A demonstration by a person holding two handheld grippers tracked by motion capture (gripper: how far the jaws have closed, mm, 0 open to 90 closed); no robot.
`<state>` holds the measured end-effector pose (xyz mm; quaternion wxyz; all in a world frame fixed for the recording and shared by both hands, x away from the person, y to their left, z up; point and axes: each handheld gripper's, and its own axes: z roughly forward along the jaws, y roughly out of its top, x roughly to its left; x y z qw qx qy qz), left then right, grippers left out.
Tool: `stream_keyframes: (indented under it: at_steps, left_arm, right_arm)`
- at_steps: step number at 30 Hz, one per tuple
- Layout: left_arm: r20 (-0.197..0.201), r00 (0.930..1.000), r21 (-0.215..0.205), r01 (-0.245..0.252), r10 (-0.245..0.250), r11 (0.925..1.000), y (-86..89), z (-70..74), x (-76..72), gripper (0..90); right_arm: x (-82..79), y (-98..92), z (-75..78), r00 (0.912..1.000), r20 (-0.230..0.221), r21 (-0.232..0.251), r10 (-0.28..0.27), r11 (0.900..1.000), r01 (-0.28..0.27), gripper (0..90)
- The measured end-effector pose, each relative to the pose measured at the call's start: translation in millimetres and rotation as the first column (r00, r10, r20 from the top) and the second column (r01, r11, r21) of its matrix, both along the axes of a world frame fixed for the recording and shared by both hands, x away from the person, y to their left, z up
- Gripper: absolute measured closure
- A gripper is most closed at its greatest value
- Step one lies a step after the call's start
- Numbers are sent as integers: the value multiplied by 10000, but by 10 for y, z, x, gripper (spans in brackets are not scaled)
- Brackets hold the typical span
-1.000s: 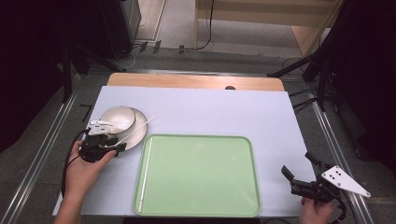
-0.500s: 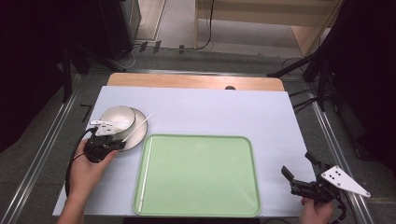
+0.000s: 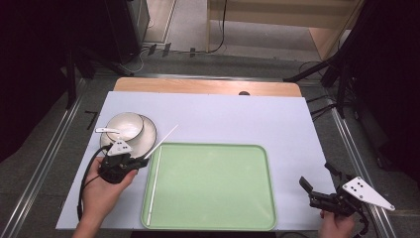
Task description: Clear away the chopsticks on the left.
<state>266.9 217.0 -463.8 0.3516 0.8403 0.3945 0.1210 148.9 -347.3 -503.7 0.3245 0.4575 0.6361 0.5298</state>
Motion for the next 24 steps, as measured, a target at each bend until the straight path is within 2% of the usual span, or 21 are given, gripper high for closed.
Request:
stream_keyframes:
  at_steps: [3, 6, 7, 11, 17, 22, 24]
  left_arm:
    - [-112, 9997, -125, 234, -235, 9996, -170, -32, -108, 858]
    - [-490, 9972, -261, 549, -561, 9982, -379, -121, -224, 857]
    - [-490, 9972, -261, 549, -561, 9982, -379, -121, -224, 858]
    - [-769, 9946, -254, 673, -691, 9974, -590, -237, -315, 857]
    - [-1421, 9863, -363, 790, -834, 9962, -788, -387, -351, 857]
    - [-1586, 9832, 105, 931, -903, 9956, -895, -475, -378, 857]
    - [-1596, 9833, 24, 889, -873, 9960, -915, -495, -390, 855]
  right_arm:
    - [-1, -4, -1, 10000, 21, 20, -6, 10000, 6, 1]
    - [4, -10, -3, 10000, -1, 26, 15, 10000, -15, 1]
    - [4, -10, -3, 10000, -1, 26, 15, 10000, -15, 1]
    - [10, -7, -4, 10000, -14, 34, 23, 10000, -23, 1]
    - [10, 1, 0, 10000, 7, -9, 46, 10000, -46, 1]
    - [9, -5, 0, 10000, -15, 19, 29, 10000, -29, 1]
    - [14, -9, -3, 10000, -24, 51, 29, 10000, -29, 1]
